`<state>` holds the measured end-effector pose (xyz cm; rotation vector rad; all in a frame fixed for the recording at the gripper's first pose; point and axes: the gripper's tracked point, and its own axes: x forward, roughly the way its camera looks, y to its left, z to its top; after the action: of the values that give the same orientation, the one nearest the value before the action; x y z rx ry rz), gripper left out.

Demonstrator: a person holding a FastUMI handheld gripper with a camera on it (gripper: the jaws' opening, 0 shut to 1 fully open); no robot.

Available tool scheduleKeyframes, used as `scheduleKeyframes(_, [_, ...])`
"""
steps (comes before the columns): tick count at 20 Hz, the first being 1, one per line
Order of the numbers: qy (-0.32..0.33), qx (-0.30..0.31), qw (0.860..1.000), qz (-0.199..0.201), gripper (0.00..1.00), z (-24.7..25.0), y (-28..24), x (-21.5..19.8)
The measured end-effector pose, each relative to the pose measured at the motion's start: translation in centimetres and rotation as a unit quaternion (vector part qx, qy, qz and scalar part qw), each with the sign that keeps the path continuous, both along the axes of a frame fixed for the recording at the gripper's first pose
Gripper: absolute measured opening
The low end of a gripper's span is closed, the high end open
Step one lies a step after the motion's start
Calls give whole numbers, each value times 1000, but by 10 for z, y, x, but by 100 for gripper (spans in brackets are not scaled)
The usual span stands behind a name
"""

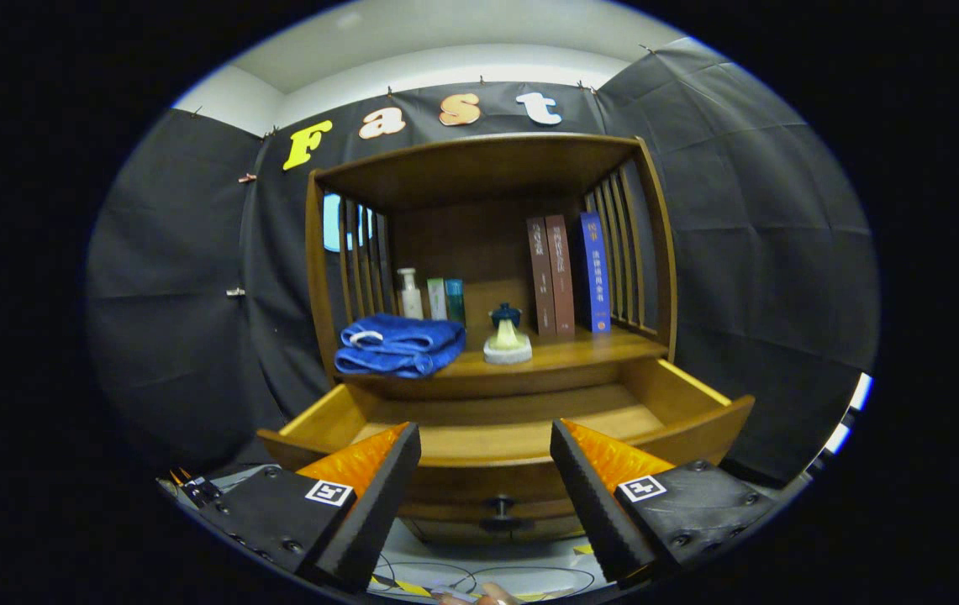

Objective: Pull open the drawer, take out the items inside it, and place them on the countertop above the cabinet.

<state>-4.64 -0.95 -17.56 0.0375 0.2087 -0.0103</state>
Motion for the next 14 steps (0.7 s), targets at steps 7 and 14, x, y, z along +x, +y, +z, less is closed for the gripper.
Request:
scheduleKeyframes(7, [55, 0, 998, -22, 99, -80, -12, 15])
scheduleKeyframes(14, [70, 4, 997, -24, 99, -89, -13, 22])
